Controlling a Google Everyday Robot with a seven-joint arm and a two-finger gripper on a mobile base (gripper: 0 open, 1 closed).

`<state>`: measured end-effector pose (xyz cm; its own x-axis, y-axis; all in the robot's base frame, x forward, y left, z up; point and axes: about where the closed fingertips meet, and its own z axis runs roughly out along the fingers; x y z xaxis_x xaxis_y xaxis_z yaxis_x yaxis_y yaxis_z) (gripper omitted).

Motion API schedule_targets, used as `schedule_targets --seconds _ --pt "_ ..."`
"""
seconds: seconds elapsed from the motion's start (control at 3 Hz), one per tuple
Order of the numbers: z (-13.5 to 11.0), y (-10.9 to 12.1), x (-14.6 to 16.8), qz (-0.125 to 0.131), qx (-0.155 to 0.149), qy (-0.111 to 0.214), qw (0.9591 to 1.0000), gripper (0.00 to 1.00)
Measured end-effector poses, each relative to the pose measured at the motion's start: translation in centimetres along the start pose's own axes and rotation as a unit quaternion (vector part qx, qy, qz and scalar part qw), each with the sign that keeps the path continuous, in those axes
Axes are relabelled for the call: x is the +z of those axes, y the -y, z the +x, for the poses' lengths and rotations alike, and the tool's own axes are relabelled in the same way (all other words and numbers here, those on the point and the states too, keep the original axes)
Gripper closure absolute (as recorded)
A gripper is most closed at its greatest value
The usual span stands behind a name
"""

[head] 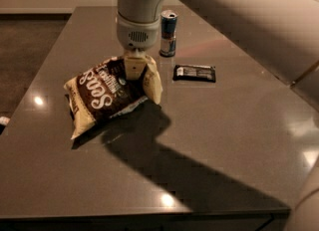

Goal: Move brown chip bag near rxbar chocolate

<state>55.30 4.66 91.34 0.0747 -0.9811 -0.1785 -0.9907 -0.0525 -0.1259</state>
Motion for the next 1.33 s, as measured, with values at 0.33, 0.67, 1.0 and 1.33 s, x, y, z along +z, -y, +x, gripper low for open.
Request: schedule_targets --seconds 0.33,0.67,1.0,1.33 --pt "-0.3 1.8 0.0 0.011 0.012 -0.004 0.9999 0.82" --pt "0.9 3.6 0.4 0.020 0.028 -0.020 0.9992 0.59" --pt "2.9 5.1 0.4 0.028 0.045 -0.036 0.9979 0.35" --pt "4.6 5.4 0.5 0.029 0.052 -0.048 0.9971 0.13"
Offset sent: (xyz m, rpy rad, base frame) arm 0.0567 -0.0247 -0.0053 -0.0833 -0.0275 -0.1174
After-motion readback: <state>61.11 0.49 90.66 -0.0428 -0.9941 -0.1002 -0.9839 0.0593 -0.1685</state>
